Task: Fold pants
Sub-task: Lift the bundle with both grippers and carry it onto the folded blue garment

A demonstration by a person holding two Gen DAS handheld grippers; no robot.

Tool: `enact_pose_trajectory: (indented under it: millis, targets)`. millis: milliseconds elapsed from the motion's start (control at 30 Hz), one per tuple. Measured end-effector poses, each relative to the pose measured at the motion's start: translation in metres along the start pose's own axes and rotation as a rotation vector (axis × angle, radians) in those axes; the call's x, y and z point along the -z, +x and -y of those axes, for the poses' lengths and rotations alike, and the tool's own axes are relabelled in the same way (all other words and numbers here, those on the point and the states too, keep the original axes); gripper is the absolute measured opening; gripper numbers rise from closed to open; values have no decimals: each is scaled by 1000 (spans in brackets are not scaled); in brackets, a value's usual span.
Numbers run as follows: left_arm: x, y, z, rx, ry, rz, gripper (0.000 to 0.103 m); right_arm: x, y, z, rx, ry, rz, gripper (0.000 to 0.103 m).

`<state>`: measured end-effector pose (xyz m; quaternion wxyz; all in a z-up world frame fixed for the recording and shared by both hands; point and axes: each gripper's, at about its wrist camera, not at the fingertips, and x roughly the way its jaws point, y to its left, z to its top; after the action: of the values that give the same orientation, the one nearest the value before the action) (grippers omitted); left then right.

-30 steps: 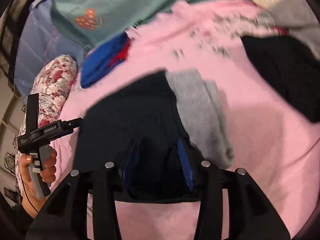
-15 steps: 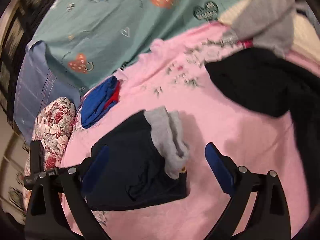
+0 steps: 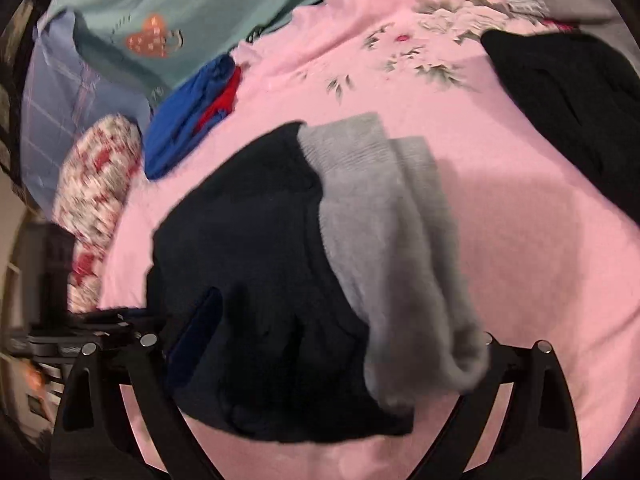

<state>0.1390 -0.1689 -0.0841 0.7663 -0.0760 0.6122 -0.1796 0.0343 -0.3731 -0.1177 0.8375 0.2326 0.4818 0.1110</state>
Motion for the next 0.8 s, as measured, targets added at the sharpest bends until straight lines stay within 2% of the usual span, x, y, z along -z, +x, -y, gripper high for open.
enact_pose_trajectory:
  millis: [33, 67, 133, 167, 300, 433, 533, 600, 667, 700, 800]
  targets:
    - [1, -3, 3, -10, 13, 13, 27, 1, 2, -4, 32, -21, -2, 80]
    - [3, -7, 7, -23, 33, 31, 22, 4, 2, -8, 47, -33, 4, 65]
    - [6, -21, 14, -33, 66, 73, 16, 7, -3, -11, 8, -26, 8, 46]
    - [7, -32, 16, -26, 82, 103, 15, 8, -9, -13, 7, -29, 20, 41]
    - [1, -84, 15, -5, 118, 238, 15, 6, -36, -37, 15, -95, 78, 36]
    - [-36, -147, -13, -16, 64, 394, 15, -23, -62, -91, -26, -221, 174, 35]
    - [-68, -184, -27, -123, 66, 531, 15, -56, -75, -139, -30, -337, 299, 35]
    - [-91, -200, -37, -175, 59, 608, 15, -82, -73, -166, -44, -389, 359, 35]
    - [-114, -207, -49, -183, 20, 656, 15, -108, -65, -190, -62, -432, 420, 35]
    - [-129, -208, -60, -190, -4, 685, 15, -124, -57, -204, -76, -451, 466, 35]
    - [-162, -195, -83, -215, -42, 722, 16, -158, -31, -219, -111, -465, 534, 35]
